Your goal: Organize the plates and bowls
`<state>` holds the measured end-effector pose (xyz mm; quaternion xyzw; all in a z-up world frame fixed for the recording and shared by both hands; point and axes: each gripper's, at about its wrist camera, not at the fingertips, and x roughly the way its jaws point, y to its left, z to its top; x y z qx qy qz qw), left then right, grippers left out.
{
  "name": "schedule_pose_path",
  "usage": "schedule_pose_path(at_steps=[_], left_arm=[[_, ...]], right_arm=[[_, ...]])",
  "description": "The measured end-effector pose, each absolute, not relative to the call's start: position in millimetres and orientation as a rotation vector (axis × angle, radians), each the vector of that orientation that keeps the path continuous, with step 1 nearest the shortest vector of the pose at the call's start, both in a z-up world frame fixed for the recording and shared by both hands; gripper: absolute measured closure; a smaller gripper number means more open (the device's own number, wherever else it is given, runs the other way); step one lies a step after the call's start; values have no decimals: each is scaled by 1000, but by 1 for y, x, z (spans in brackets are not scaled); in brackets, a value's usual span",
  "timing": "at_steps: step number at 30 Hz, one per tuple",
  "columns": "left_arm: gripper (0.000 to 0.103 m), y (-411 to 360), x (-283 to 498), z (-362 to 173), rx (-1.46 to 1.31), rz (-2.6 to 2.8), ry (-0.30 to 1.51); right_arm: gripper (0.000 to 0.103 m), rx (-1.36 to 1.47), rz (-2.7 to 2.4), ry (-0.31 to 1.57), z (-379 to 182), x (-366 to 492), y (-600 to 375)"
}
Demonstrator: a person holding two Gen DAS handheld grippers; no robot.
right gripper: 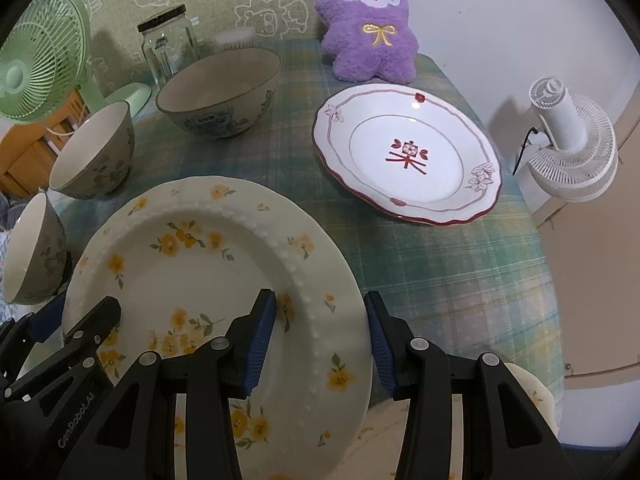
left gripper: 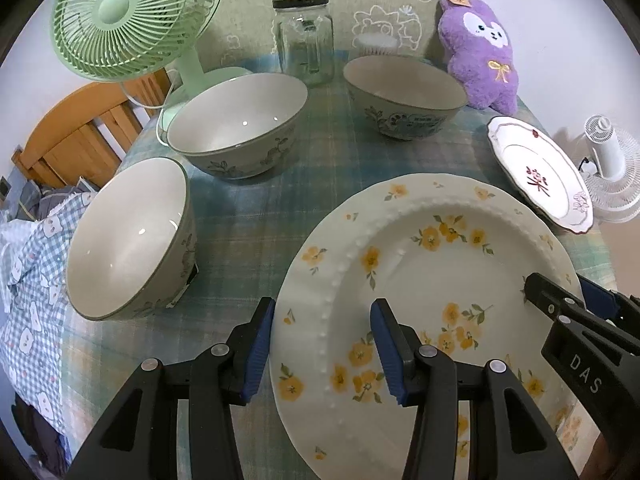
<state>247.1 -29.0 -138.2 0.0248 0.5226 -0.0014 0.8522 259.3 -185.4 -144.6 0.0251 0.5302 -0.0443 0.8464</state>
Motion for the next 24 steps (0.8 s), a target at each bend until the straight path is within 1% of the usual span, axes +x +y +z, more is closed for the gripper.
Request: schedule_pose_path(at_steps=[24], left_arm=[[54, -53, 209, -88, 54, -22, 1021]], right_arm=[[54, 59, -109, 1056, -90, 218, -210]])
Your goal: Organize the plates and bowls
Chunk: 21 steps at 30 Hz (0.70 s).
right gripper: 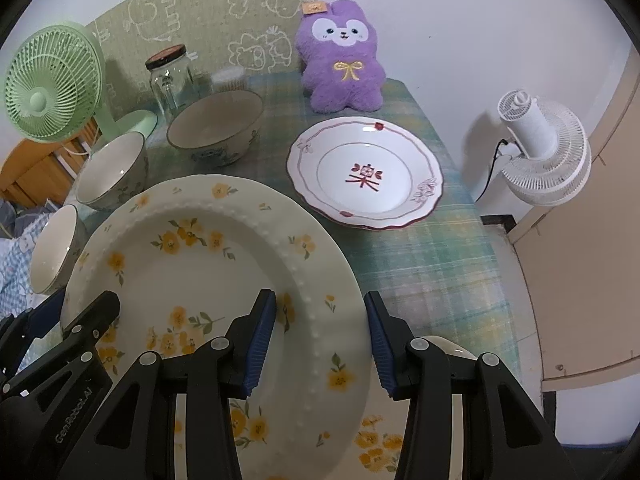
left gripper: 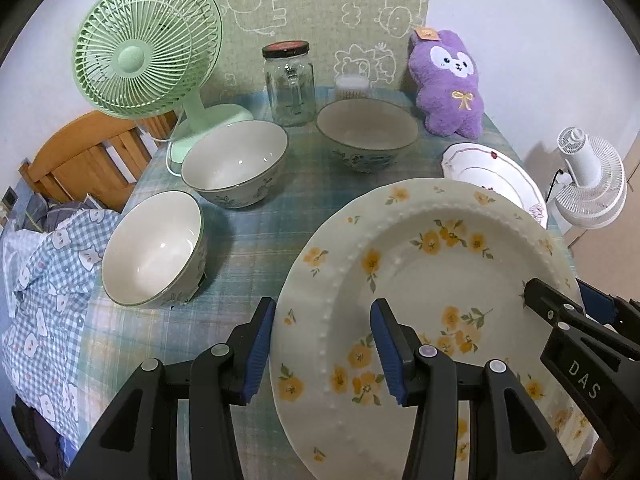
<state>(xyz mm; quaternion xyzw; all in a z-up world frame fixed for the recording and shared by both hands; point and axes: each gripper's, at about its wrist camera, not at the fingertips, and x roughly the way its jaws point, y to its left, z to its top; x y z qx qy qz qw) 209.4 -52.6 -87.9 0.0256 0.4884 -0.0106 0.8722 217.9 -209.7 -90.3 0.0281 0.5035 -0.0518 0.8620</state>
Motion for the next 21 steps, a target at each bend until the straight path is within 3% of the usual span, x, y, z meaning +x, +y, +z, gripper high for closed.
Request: schedule_pose_path(at_steps=[21], left_arm=[[54, -87, 165, -64, 50, -32, 953]], right_arm=[[54, 78, -140, 1012, -64, 167, -247]])
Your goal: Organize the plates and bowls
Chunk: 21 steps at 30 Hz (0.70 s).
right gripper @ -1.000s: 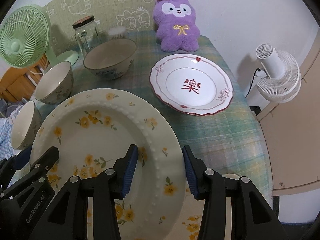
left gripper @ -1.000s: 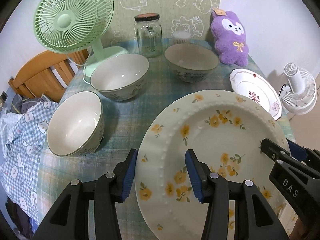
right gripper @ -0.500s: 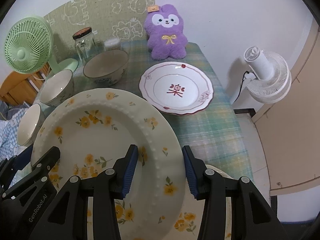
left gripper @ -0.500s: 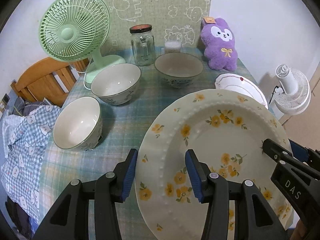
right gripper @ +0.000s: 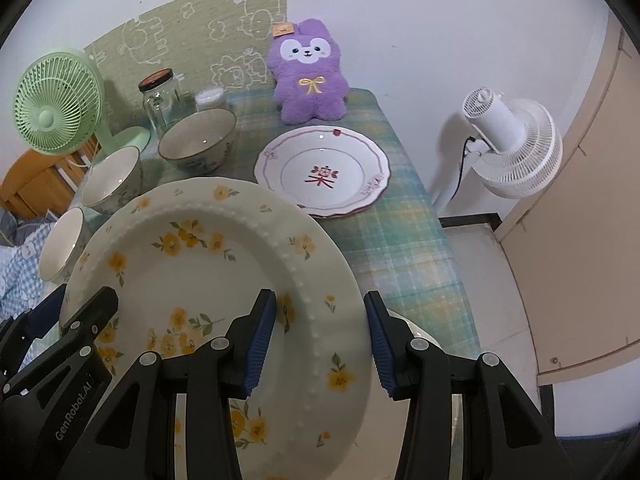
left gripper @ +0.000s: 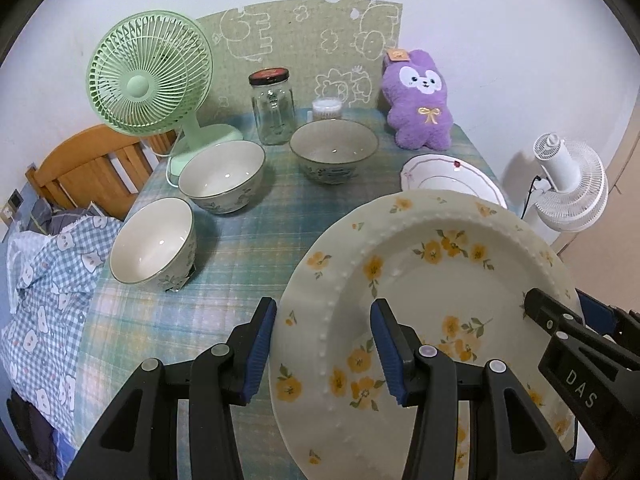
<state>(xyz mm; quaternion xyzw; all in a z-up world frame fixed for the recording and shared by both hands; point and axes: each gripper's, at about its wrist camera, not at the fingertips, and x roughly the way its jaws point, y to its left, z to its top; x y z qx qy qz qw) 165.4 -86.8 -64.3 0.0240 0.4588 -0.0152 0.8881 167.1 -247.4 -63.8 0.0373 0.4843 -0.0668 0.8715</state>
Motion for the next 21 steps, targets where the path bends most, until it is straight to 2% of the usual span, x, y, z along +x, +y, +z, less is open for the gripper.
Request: schedule_pose_path(at_steps=[21], left_arm=[[54, -133, 131, -73, 64, -68, 972]], right_arm=[[54, 78, -178, 1019, -71, 126, -292]])
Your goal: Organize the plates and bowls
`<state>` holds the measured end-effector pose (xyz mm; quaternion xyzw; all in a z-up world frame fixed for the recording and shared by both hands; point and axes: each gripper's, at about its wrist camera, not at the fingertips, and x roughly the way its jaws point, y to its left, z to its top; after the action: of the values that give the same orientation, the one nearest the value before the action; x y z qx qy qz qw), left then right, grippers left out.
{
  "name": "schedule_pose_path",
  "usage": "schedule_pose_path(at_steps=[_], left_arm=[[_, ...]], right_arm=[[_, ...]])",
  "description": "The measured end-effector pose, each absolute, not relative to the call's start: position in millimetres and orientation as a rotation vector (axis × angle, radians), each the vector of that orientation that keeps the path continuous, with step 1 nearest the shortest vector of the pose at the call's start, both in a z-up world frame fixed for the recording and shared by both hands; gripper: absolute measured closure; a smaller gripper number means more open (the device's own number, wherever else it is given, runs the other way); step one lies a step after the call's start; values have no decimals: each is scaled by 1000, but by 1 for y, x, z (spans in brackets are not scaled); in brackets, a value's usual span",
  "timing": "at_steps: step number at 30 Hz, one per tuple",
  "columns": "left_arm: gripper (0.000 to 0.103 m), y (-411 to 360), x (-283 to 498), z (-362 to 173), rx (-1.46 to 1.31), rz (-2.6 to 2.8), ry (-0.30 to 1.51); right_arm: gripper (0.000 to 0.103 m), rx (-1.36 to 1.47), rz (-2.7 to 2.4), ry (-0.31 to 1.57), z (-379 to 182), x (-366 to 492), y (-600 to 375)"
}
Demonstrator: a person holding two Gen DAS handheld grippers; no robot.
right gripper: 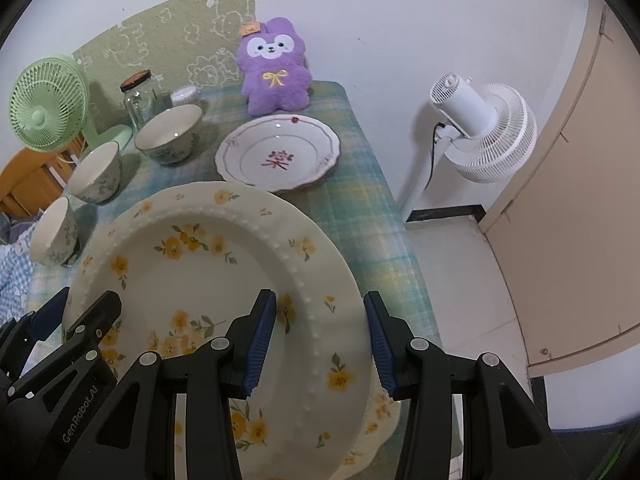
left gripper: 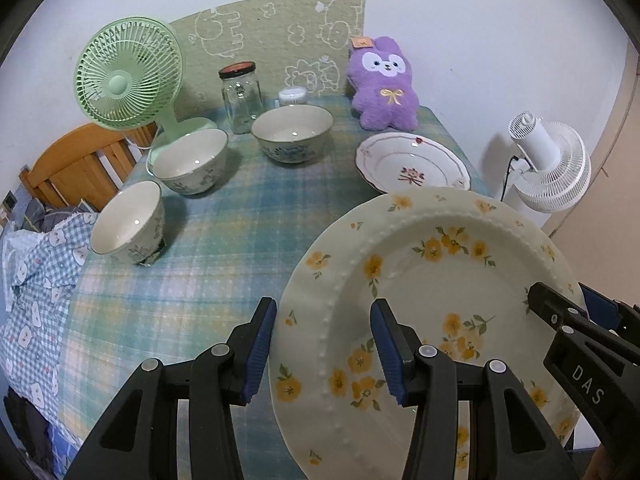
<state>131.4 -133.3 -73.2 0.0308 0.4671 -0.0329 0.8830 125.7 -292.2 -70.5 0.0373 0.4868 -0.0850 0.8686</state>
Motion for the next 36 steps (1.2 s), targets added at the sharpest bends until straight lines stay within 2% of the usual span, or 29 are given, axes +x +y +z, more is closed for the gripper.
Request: schedule_pose_path(at_steps=[36], left_arm=[[54, -173, 118, -143, 107, -77, 1128]], right_arm=[[54, 64, -182, 1179, -142, 114, -329]])
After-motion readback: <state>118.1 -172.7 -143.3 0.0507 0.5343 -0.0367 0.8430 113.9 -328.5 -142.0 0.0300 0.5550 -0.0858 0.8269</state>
